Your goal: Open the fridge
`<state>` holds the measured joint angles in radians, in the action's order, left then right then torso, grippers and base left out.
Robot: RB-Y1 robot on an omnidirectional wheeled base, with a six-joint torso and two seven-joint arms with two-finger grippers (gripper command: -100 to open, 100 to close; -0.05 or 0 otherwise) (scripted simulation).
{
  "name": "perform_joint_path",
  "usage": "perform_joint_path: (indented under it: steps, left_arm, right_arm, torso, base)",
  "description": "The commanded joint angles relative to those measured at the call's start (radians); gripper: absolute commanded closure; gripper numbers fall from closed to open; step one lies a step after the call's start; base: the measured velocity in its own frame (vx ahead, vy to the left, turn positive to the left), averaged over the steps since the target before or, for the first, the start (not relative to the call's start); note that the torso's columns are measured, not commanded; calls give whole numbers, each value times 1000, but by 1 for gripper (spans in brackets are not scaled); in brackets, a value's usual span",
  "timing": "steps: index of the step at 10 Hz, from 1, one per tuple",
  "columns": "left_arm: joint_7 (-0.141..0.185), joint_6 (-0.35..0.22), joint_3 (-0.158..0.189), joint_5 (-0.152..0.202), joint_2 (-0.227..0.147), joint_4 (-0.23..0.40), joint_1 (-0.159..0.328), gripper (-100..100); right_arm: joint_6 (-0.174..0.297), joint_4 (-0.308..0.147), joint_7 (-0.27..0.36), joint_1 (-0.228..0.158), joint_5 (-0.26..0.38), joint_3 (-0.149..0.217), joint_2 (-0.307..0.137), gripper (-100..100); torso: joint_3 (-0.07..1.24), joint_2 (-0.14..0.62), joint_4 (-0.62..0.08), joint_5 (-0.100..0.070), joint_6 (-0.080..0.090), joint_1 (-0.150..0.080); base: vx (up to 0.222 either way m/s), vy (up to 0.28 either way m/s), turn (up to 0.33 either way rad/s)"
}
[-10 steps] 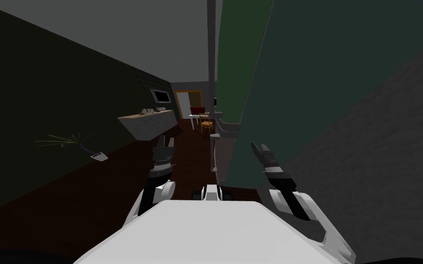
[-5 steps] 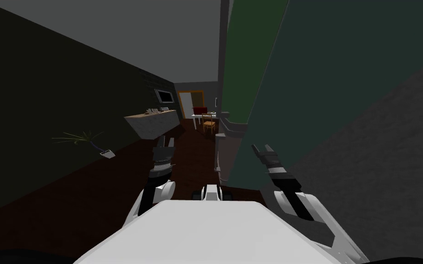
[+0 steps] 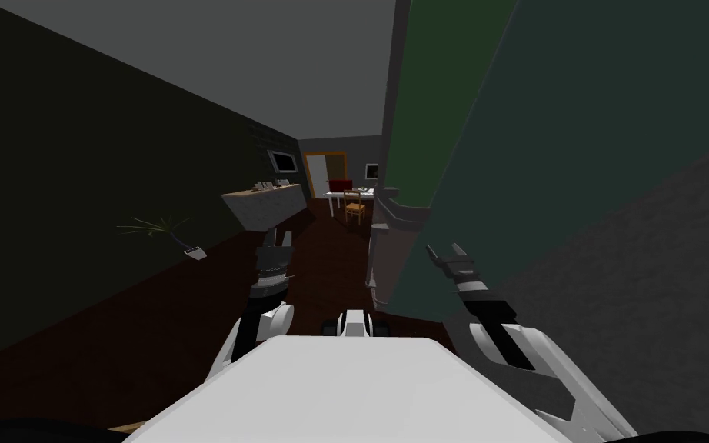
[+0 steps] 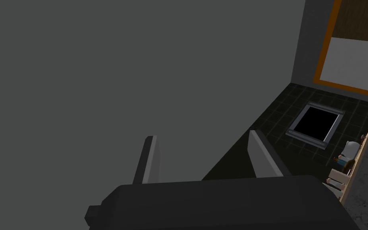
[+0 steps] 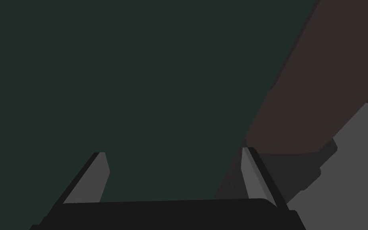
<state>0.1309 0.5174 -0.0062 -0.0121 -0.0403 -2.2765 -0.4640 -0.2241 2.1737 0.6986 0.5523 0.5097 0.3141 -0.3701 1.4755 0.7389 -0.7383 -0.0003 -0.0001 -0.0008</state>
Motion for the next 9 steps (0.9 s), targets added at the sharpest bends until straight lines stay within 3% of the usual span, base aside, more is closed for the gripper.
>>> perform_joint_path:
  steps: [1,9]
  left_arm:
    - [0,0,0,0,0,0,0,0]
    - [0,0,0,0,0,0,0,0]
  right_arm:
    - [23,-20,71,2,46,23,-26,-100]
    - [76,-86,268,5,147,85,-92,-100]
  torso:
    - [0,-1,0,0,0,0]
    - [1,-1,0,0,0,1]
  base:
    - [1,90,83]
    - [-9,88,96]
